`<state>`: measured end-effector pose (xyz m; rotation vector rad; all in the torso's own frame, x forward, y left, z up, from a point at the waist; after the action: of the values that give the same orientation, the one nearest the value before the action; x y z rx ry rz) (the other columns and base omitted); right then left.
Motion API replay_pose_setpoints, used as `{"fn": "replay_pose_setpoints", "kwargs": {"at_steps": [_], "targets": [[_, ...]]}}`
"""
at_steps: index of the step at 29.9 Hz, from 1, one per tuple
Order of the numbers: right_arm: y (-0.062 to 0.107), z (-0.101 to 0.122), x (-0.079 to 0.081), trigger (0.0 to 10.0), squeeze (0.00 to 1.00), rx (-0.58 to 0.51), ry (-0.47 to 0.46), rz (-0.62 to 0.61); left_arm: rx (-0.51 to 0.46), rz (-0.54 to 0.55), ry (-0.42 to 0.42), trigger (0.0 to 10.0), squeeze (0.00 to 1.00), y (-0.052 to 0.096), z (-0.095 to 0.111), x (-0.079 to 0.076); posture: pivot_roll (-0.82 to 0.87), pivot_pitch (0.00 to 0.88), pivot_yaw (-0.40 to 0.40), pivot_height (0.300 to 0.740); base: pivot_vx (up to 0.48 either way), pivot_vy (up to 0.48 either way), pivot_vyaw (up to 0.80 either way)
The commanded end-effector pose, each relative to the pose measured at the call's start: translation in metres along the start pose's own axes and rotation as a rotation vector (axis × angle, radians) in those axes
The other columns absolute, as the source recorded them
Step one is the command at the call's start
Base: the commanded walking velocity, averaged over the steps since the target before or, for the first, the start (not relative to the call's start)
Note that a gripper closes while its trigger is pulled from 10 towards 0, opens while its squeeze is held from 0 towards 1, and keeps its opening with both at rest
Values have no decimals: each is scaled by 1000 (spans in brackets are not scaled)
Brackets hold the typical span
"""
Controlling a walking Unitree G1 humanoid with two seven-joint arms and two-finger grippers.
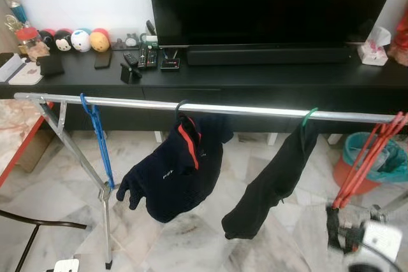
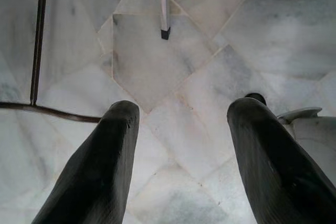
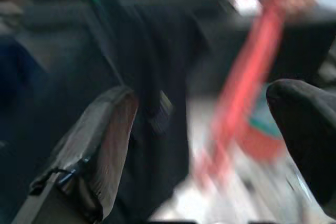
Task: Hang hanger
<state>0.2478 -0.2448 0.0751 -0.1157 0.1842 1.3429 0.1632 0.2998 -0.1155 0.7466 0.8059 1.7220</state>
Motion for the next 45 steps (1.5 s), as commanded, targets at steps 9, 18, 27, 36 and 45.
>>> {"fn": "replay_pose_setpoints", "kwargs": {"at_steps": [9, 18, 27, 36, 45], "targets": [[-25, 43, 132, 10000, 0, -15, 12, 559, -7, -10, -39, 10000, 0, -1, 0, -8, -21, 0, 22, 740, 0, 0, 0], [-50, 28, 180, 10000, 0, 122, 78, 619, -20, -13, -43, 10000, 0, -2, 4, -13, 2, 0, 19, 740, 0, 0, 0], [-65, 15, 182, 10000, 0, 196, 125, 592, -9, -25, -54, 10000, 0, 0, -7, -15, 9, 0, 16, 740, 0, 0, 0], [-78, -6, 145, 10000, 0, 295, 108, 400, 11, -28, -75, 10000, 0, 2, -12, -11, 5, 0, 21, 740, 0, 0, 0], [-83, -14, 120, 10000, 0, 331, 113, 279, 34, -39, -84, 10000, 0, 3, -17, -9, 1, 0, 26, 740, 0, 0, 0]]}}
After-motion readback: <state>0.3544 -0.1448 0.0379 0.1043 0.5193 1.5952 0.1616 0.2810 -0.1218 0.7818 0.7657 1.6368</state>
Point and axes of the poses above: a point about 5 cm out from each wrist's last joint towards the gripper, its own y axis pointing back from the gripper into the wrist, its own z axis along the axis of the wrist's last joint, x = y × z, the point moved 5 cm from there along -y, pointing out of the wrist towards the gripper, and after that the axes turned 8 degrees about y, right-handed, at the moved point
